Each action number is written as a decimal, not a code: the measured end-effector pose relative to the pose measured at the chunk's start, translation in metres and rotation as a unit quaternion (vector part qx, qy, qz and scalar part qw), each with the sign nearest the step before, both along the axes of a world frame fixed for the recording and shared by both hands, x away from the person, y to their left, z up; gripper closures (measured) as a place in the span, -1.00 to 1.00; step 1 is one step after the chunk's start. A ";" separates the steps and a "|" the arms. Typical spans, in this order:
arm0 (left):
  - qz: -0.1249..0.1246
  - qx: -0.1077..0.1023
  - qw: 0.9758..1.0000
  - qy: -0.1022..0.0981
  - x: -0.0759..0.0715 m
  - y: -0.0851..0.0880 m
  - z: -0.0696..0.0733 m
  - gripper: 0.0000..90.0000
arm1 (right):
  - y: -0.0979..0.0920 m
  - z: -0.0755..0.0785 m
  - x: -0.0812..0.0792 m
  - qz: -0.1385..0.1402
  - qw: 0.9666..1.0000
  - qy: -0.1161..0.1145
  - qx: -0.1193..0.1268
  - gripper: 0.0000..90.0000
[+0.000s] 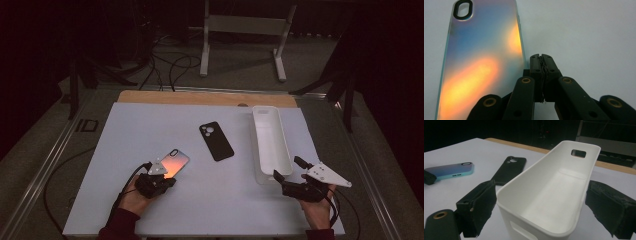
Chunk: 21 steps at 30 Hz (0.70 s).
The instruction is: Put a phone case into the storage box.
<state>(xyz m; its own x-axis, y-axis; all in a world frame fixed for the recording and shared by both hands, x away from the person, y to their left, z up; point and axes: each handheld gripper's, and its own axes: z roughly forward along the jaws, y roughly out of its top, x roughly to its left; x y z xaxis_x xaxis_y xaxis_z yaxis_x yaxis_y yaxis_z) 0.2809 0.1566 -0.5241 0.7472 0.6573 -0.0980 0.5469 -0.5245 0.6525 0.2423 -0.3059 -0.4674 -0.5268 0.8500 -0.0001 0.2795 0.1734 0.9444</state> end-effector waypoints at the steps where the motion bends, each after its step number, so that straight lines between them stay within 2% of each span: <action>1: -0.004 -0.008 1.000 -0.004 -0.001 0.000 0.000 0.87 | 0.000 0.000 0.000 0.000 1.000 0.000 0.000 -0.79; 4: -0.005 -0.039 0.999 -0.022 -0.003 0.001 0.008 0.83 | 0.000 0.000 0.000 0.000 1.000 0.000 0.000 -0.79; 6: -0.002 -0.070 0.996 -0.048 -0.005 0.006 0.017 0.77 | 0.000 0.000 0.000 0.000 1.000 0.000 0.000 -0.79; 7: 0.001 -0.077 0.995 -0.058 -0.006 0.008 0.021 0.72 | 0.000 0.000 0.001 0.001 1.000 0.000 -0.001 -0.79; 8: 0.008 -0.087 0.994 -0.072 -0.008 0.011 0.025 0.72 | 0.000 0.000 0.001 0.001 1.000 0.000 -0.001 -0.79; 9: 0.016 -0.100 0.991 -0.093 -0.011 0.015 0.031 0.66 | 0.000 0.000 0.001 0.000 1.000 -0.001 -0.001 -0.79; 11: 0.033 -0.114 0.986 -0.119 -0.015 0.023 0.038 0.53 | 0.001 0.000 0.002 0.002 1.000 0.000 -0.002 -0.79; 12: 0.049 -0.127 0.980 -0.145 -0.020 0.033 0.045 0.48 | 0.002 0.000 0.002 0.004 1.000 -0.001 -0.002 -0.79; 13: 0.049 -0.127 0.980 -0.145 -0.020 0.033 0.045 0.43 | 0.002 0.000 0.002 0.005 1.000 -0.001 -0.003 -0.79; 15: 0.067 -0.143 0.974 -0.164 -0.024 0.047 0.052 0.22 | 0.003 0.000 0.002 0.007 1.000 0.000 -0.003 -0.79; 17: 0.076 -0.152 0.971 -0.167 -0.026 0.059 0.056 0.15 | 0.003 -0.001 0.002 0.008 1.000 0.000 -0.003 -0.79; 18: 0.083 -0.157 0.969 -0.171 -0.028 0.066 0.057 0.15 | 0.003 -0.001 0.002 0.008 1.000 0.000 -0.003 -0.79; 19: 0.095 -0.153 0.967 -0.181 -0.030 0.072 0.058 -0.10 | 0.004 -0.002 0.003 0.011 1.000 0.001 -0.004 -0.79; 20: 0.105 -0.146 0.966 -0.186 -0.032 0.076 0.059 -0.10 | 0.004 -0.002 0.003 0.011 1.000 0.001 -0.004 -0.79; 21: 0.114 -0.144 0.965 -0.190 -0.035 0.082 0.059 -0.25 | 0.004 -0.002 0.003 0.011 1.000 0.001 -0.004 -0.79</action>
<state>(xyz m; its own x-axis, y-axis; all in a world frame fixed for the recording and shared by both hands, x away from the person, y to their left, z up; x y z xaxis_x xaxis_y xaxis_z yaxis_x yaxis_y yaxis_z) 0.2463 0.2383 -0.4654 0.6044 0.7952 -0.0487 0.3198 -0.1863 0.9290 0.2449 -0.3018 -0.4695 -0.5454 0.8382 -0.0058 0.2768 0.1866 0.9426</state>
